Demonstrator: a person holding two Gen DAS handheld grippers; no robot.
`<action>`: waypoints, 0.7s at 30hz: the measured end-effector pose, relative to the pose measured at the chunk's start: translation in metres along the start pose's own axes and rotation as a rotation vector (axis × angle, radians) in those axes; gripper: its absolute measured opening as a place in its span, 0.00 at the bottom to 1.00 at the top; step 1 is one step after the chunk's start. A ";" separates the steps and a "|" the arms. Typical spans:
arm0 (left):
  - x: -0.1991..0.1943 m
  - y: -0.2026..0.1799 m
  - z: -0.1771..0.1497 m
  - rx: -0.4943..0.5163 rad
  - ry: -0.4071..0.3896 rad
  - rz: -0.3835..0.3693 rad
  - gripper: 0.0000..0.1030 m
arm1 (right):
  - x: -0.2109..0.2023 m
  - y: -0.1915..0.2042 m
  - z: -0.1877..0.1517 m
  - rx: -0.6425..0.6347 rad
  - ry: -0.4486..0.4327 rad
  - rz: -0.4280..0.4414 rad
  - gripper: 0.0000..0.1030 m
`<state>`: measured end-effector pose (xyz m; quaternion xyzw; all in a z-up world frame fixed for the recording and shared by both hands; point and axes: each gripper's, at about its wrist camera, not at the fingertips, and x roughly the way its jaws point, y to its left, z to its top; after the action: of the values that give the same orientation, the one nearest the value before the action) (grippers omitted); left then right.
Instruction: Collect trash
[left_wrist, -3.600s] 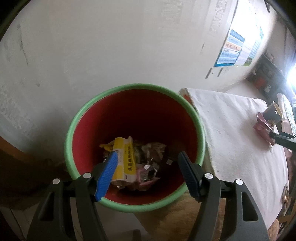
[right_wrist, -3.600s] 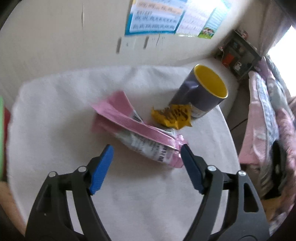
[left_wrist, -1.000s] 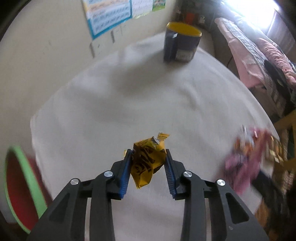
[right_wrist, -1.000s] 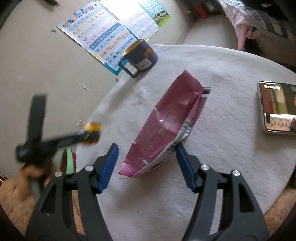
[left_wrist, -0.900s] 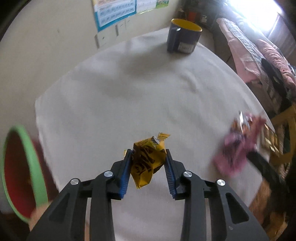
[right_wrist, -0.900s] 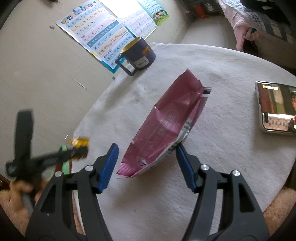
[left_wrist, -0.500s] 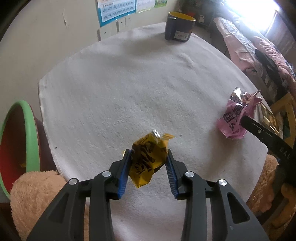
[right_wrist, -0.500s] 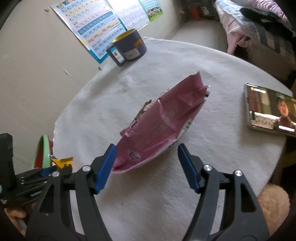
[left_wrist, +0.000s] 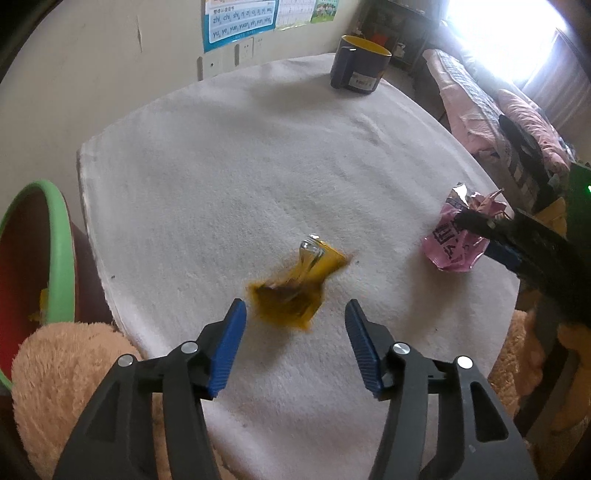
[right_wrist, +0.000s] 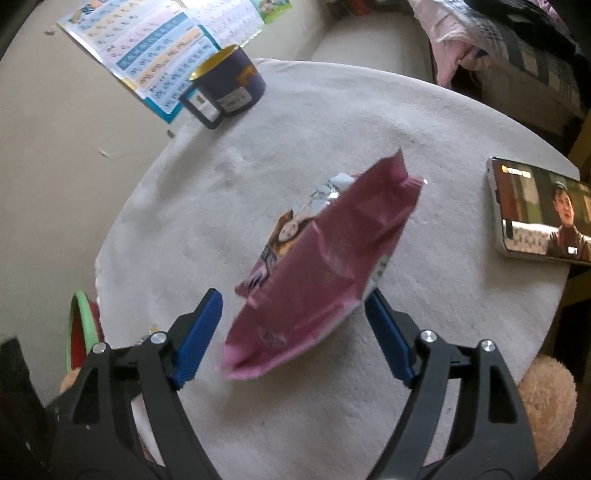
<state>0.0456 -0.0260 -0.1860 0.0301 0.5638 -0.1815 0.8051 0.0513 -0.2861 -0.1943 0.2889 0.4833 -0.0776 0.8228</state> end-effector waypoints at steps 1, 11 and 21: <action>0.000 0.001 -0.001 -0.002 0.003 -0.005 0.54 | 0.002 0.001 0.002 0.009 0.008 -0.015 0.75; 0.008 -0.003 0.002 0.017 -0.011 0.024 0.55 | 0.000 0.002 0.007 0.021 0.006 -0.071 0.75; 0.030 -0.007 0.006 0.052 0.022 0.058 0.46 | 0.001 -0.001 0.006 0.023 0.016 -0.066 0.75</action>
<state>0.0577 -0.0420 -0.2097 0.0693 0.5665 -0.1725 0.8028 0.0562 -0.2899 -0.1934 0.2829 0.4982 -0.1080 0.8125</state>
